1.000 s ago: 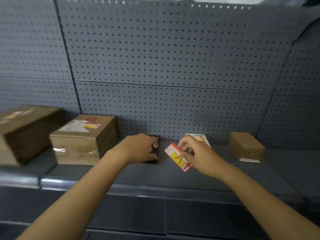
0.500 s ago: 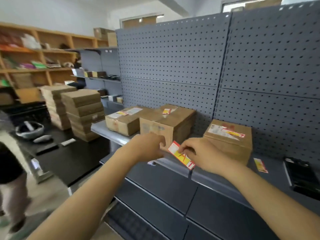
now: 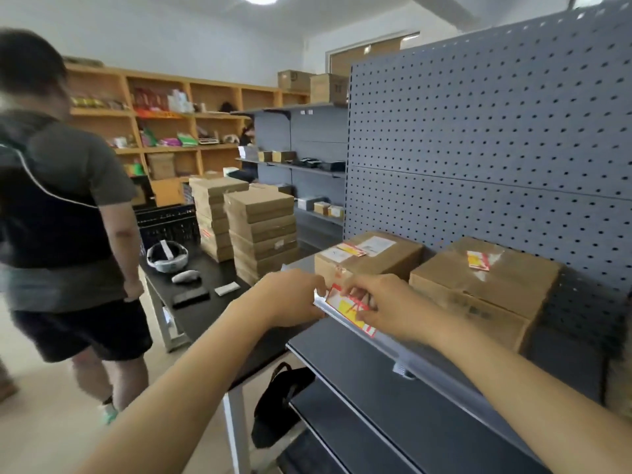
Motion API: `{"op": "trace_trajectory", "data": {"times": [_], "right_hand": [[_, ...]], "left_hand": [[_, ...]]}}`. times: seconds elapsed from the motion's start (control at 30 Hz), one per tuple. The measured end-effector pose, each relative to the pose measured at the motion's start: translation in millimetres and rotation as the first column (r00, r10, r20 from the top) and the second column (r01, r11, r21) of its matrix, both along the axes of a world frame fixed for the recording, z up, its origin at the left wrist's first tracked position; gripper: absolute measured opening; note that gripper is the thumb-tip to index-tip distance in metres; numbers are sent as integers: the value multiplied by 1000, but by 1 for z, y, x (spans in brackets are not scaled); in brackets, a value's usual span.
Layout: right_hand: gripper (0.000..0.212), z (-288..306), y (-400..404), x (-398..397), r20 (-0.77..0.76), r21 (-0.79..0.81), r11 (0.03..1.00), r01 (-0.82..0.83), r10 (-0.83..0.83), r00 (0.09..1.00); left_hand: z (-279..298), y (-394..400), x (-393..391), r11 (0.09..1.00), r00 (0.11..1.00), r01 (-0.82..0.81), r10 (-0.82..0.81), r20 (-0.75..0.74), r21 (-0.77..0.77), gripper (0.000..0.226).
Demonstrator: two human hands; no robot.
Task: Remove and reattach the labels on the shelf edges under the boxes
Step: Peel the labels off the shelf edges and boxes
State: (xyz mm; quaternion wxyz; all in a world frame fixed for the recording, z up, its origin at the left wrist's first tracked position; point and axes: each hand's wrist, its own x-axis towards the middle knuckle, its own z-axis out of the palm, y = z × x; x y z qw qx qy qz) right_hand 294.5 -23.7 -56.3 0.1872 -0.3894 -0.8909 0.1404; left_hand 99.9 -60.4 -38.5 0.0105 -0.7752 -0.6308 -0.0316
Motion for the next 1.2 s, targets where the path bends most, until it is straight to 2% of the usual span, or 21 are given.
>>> {"op": "trace_trajectory", "data": {"times": [0.13,0.23,0.4,0.57,0.63,0.77,0.9,1.0,1.1,1.2], "right_hand": [[54,-2,25,-35,-5,-25,1000,7,-8,1000],[57,-8,45,-59,-2,-44,998,45,-45,999],[51,-24,78,-98,-21,-55,983,178,-179,984],[30,-38,107,-129,-57,-57,942,332,-335,940],[28,-43,115,-135,-67,-76,915,396,-401,913],[27,-56,128,-134,-35,-86,861,502,-506,862],[15,-69,146,-124,-18,-47,780,623,-625,781],[8,-79,158,-119,-34,-74,744,664,-667,744],[6,-88,163,-119,-60,-88,731,676,-682,729],[8,-91,161,-125,-17,-84,737,671,-674,738]], "left_hand": [[1,26,-40,1000,1000,-5,5,10,-24,36],[-3,50,-68,999,1000,12,-10,29,-52,35],[-14,97,-117,992,995,96,-94,31,-79,34],[-19,147,-158,978,981,192,-193,-8,-83,36],[-21,166,-165,968,972,233,-234,-6,-90,34],[-38,200,-161,938,945,324,-327,-3,-125,34],[-63,235,-141,895,910,411,-413,27,-175,33],[-86,252,-122,870,896,441,-442,49,-221,30],[-106,257,-107,838,867,488,-497,29,-244,27],[-121,261,-103,810,841,529,-541,29,-253,26]]}}
